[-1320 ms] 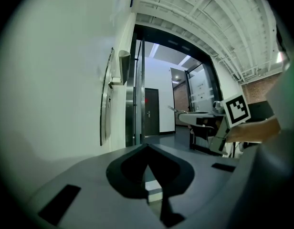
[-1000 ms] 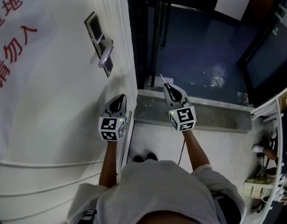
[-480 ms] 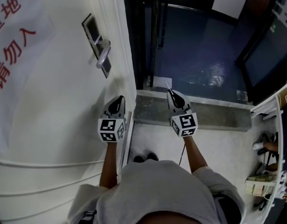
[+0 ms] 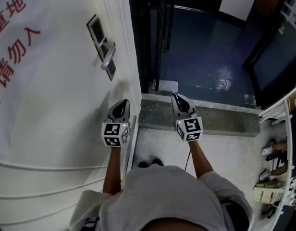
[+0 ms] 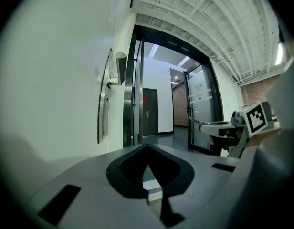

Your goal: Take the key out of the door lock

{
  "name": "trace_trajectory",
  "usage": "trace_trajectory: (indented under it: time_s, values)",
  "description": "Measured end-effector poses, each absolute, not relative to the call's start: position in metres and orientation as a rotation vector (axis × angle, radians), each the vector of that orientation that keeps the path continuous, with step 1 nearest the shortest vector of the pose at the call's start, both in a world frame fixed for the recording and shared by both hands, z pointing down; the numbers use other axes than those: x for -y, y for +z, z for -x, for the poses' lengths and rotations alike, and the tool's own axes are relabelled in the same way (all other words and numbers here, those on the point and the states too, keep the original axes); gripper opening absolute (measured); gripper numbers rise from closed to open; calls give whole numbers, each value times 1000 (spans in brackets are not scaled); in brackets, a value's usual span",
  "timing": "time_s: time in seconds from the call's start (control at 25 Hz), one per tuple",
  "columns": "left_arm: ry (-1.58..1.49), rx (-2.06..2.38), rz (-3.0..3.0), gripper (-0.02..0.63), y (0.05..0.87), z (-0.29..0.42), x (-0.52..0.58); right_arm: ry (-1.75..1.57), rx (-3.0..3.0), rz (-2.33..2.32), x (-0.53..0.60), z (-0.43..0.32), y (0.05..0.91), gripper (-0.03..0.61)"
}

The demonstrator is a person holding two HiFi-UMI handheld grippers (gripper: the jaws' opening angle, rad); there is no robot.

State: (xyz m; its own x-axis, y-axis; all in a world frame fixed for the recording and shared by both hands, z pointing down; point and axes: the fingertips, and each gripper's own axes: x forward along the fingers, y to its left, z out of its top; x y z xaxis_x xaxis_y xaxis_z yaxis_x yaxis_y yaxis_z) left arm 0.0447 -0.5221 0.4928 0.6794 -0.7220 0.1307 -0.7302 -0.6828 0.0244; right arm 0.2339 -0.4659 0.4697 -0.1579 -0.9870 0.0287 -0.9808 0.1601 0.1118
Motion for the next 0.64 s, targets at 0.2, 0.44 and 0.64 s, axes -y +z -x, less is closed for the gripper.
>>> trace_trajectory:
  time_s: [0.2, 0.44, 0.64]
  values:
    - [165, 1220, -2813, 18, 490, -43, 522, -110, 2321, -1963, 467, -230, 469, 29]
    - [164, 1218, -2817, 18, 489, -44, 521, -118, 2326, -1950, 469, -225, 469, 29]
    - [168, 1210, -2817, 18, 490, -43, 521, -118, 2324, -1943, 471, -223, 470, 29]
